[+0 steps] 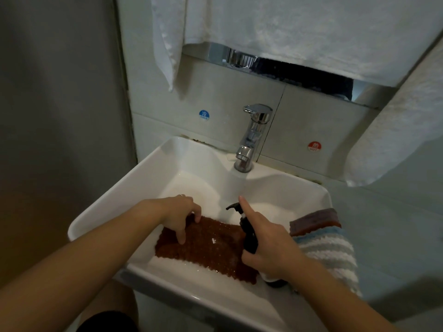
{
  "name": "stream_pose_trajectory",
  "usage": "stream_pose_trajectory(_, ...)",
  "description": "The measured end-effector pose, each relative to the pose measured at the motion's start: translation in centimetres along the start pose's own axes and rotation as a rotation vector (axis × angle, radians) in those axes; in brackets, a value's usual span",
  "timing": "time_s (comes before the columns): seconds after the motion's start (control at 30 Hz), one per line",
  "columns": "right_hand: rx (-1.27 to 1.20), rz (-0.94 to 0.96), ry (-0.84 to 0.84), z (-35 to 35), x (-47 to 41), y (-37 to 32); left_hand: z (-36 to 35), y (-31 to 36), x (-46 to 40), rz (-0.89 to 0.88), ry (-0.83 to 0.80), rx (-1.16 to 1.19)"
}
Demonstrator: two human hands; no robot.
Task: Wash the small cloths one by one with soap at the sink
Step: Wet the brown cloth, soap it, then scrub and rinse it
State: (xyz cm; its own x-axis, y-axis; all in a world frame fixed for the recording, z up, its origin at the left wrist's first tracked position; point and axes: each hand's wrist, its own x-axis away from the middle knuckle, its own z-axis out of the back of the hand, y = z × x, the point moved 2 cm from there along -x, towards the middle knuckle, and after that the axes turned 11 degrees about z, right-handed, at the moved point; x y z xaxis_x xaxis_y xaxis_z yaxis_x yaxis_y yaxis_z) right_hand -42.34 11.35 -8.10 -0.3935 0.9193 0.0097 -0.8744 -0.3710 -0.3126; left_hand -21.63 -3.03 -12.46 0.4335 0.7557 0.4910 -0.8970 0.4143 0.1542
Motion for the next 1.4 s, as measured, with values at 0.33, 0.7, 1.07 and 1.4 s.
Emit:
stream_pose_trajectory(0.33, -0.027, -0.002, -0.055, -0.4, -0.5, -0.6, 0.2, 0.2, 0.2, 0.001, -0.003, -0.008)
stream_pose_trajectory(0.7, -0.091, 0.012, 0.019, -0.8, -0.4, -0.8, 0.1, 0.2, 0.2, -0.001, 0.003, -0.009)
stream_pose_trajectory(1.07, -0.178, -0.038, 0.047, -0.9, -1.2, -1.2, 0.1, 0.2, 0.2, 0.007, -0.001, -0.011)
stream_pose_trajectory(1.4, -0.198, -0.052, 0.243, -0.6, -0.2, 0.6, 0.0, 0.2, 0.0, 0.008, -0.003, -0.011)
